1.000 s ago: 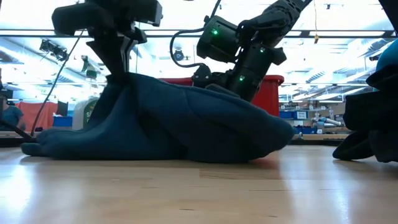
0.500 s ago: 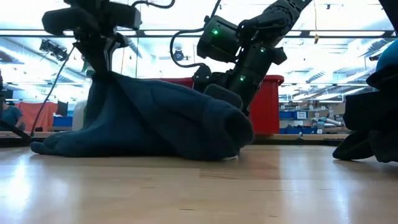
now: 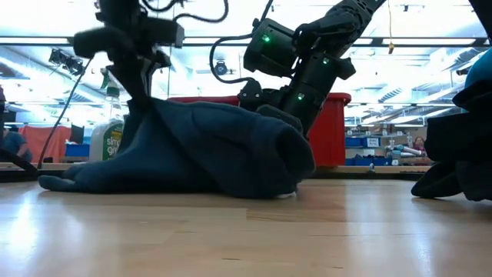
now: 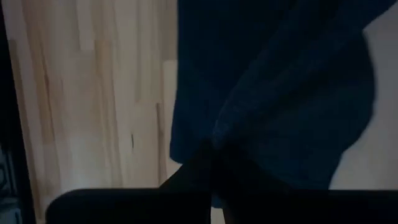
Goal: Fold laundry
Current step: Fold the dark blue shorts
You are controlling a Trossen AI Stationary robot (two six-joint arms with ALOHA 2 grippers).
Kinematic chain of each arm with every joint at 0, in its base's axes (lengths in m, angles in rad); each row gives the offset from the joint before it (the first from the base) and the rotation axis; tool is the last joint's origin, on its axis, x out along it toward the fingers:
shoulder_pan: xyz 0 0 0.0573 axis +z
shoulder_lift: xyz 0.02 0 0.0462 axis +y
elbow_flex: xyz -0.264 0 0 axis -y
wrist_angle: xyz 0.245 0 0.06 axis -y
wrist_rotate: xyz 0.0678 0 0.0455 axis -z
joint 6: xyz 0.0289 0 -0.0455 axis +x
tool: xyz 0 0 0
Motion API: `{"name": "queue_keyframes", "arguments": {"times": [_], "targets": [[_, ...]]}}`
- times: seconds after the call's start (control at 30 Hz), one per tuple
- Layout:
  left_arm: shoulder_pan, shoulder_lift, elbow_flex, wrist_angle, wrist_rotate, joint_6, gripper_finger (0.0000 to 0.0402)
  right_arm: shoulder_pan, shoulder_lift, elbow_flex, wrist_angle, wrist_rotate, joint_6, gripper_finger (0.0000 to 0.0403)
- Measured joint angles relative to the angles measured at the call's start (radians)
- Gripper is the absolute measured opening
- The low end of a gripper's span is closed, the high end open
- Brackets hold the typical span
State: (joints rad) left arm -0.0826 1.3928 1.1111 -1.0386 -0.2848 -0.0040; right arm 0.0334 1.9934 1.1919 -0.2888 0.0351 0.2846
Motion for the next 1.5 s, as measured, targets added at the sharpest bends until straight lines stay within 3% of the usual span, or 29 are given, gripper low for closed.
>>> {"name": "queue_keyframes", "arguments": {"times": [0.3,0.53,0.77,0.87,1.07,1.2,1.3,1.5], "targets": [[0.044,0.003,-0.097,0.11,0.075,-0.033,0.0015,-0.004,-0.022,-0.003,-0.013,-0.043,-0.03,0.0249],[0.04,0.002,-0.097,0.142,0.078,-0.028,0.001,-0.017,-0.209,-0.003,-0.076,-0.009,-0.111,0.0289],[0.04,0.002,-0.097,0.142,0.078,-0.032,0.001,0.158,-0.283,-0.02,0.026,-0.071,-0.108,0.028],[0.04,0.002,-0.097,0.132,0.078,-0.059,0.001,0.273,-0.274,-0.065,0.105,-0.009,-0.062,0.027],[0.04,0.002,-0.097,0.13,0.078,-0.082,0.0009,0.428,-0.275,-0.132,0.29,0.238,0.022,0.0253],[0.04,0.002,-0.097,0.13,0.078,-0.09,0.0009,0.424,-0.274,-0.214,0.438,0.249,0.011,0.0258],[0.046,0.002,-0.103,0.137,0.078,-0.09,0.0009,0.414,-0.26,-0.242,0.444,0.227,0.019,0.0271],[0.064,0.002,-0.158,0.156,0.127,-0.141,0.0009,0.429,-0.165,-0.146,0.376,0.271,-0.049,0.03]]}}
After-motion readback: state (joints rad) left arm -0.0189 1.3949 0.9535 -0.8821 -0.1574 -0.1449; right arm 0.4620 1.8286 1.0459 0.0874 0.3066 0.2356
